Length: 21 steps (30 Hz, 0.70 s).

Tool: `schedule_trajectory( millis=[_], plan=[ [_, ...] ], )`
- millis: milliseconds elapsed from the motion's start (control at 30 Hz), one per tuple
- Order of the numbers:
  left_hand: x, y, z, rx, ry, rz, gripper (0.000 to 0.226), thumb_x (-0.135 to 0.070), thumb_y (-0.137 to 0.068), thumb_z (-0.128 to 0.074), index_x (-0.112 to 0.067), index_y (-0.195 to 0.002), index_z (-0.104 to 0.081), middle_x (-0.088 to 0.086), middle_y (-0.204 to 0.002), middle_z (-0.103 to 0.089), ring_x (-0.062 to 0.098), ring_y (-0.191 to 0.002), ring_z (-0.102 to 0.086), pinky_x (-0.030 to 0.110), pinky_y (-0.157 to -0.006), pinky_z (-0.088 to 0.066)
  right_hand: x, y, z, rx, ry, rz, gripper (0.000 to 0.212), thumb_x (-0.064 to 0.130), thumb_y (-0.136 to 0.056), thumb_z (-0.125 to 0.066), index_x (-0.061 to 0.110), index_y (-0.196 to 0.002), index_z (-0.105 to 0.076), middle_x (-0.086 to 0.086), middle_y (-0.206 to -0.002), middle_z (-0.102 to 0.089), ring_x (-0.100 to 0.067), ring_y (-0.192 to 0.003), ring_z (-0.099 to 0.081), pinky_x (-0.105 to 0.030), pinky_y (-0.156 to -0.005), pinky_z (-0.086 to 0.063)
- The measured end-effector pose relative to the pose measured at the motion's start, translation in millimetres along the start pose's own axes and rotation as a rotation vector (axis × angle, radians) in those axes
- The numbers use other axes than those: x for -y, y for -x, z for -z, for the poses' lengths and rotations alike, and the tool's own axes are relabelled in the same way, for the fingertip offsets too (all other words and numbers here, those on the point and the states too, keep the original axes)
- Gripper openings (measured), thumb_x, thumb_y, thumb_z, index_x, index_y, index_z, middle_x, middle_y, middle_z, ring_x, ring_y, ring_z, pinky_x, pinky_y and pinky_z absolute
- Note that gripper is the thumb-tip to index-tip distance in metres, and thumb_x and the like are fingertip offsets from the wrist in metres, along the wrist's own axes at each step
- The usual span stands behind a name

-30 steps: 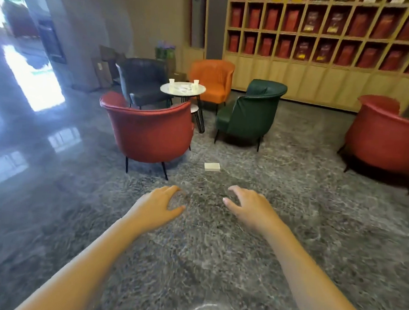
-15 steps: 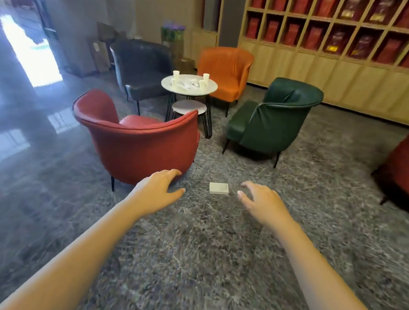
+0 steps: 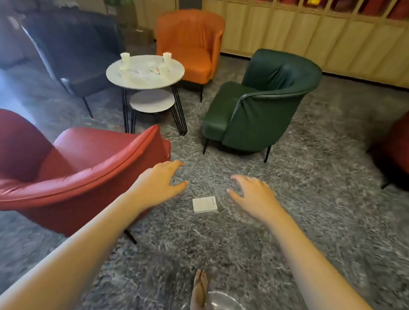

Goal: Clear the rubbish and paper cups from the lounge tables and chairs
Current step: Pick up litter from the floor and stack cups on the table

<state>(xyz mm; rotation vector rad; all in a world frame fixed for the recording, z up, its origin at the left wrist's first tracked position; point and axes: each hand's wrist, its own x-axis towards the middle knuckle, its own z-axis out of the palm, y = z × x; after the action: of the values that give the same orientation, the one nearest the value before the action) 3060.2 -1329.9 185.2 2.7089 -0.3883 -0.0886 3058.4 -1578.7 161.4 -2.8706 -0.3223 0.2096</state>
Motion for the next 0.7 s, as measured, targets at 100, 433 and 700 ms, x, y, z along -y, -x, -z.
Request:
schedule_trajectory(
  millis=[100,433,700],
  plan=[
    [26,-75,-9,0.047,0.036,0.053,0.055,-0.049,-0.083,-0.051,-0.022,-0.13,-0.042,0.005,-0.126,-0.055,0.026,-0.114,-0.053,0.041,-0.094,-0.043,-20,-85,-7,0.047,-0.004,-0.01,0.05,0.049,-0.093,-0.038,0.021,-0.134,-0.038,-0.003,-0.128,-0.053,-0.023,-0.115,-0.049,-0.038,-0.092,-0.039],
    [122,-292,-92,0.245,0.102,0.182,0.052,-0.041,-0.083,-0.055,-0.02,-0.13,-0.043,0.007,-0.123,-0.056,0.03,-0.109,-0.055,0.042,-0.088,-0.046,-86,-306,-80,0.206,-0.032,-0.01,0.056,0.049,-0.092,-0.039,0.021,-0.139,-0.031,-0.003,-0.142,-0.042,-0.023,-0.127,-0.041,-0.039,-0.102,-0.034],
    [216,-420,-260,0.345,0.285,0.297,0.053,-0.041,-0.087,-0.052,-0.022,-0.135,-0.038,0.002,-0.135,-0.047,0.02,-0.121,-0.046,0.035,-0.091,-0.044,-165,-430,-246,0.246,-0.061,-0.147,0.069,0.05,-0.08,-0.058,0.02,-0.137,-0.035,-0.003,-0.132,-0.051,-0.023,-0.122,-0.044,-0.037,-0.096,-0.033]
  ],
)
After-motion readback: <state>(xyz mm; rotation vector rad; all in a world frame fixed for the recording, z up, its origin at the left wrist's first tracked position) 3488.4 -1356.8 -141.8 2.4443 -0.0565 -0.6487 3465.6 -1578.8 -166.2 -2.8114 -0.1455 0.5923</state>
